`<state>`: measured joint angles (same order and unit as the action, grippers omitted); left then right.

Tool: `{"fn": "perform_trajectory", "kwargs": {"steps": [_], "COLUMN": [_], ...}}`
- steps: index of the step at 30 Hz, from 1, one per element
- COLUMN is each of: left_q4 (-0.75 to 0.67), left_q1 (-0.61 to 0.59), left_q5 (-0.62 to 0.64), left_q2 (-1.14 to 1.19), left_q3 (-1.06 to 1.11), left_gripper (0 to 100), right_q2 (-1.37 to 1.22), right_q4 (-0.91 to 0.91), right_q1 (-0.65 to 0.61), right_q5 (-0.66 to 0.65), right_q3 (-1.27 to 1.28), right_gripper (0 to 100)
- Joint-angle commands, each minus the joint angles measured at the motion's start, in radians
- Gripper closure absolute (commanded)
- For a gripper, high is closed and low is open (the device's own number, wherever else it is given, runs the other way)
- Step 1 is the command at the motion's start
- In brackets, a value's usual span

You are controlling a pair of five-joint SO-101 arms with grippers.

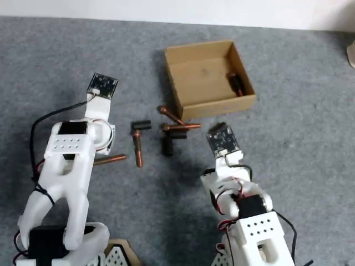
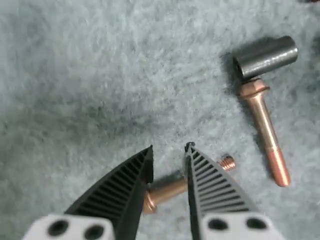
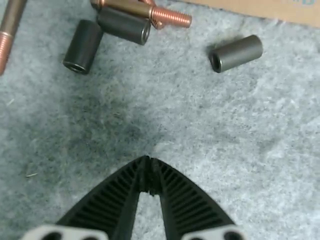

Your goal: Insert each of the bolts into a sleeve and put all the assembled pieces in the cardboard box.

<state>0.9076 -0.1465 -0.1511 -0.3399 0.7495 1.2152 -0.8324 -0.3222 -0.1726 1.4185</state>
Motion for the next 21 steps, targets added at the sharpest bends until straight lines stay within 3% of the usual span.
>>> {"fn": "perform_trajectory", "kwargs": {"steps": [1,14,17,21], "left_q4": [0.003,-0.032,-0.032,-0.038], "left_q1": [0.030,-0.022,-0.054,-0.064], "left_q5": [0.163,1.013,1.125,1.160], "left_q2": [-0.050,-0.051,-0.045,-0.050], "left_q3": [-0.007,-0.007,-0.005,0.027], "left_gripper": [88,88,88,88], "right_q2": [0.013,0.013,0.013,0.013], "right_q4": [0.016,0.016,0.016,0.016], "right_q1": [-0.004,-0.005,-0.005,-0.005], "right_q5": [-0.011,-0.012,-0.012,-0.012], "right_q3": [-0.004,-0.004,-0.004,-0.004], "right_gripper": [98.8,98.8,98.8,98.8]}}
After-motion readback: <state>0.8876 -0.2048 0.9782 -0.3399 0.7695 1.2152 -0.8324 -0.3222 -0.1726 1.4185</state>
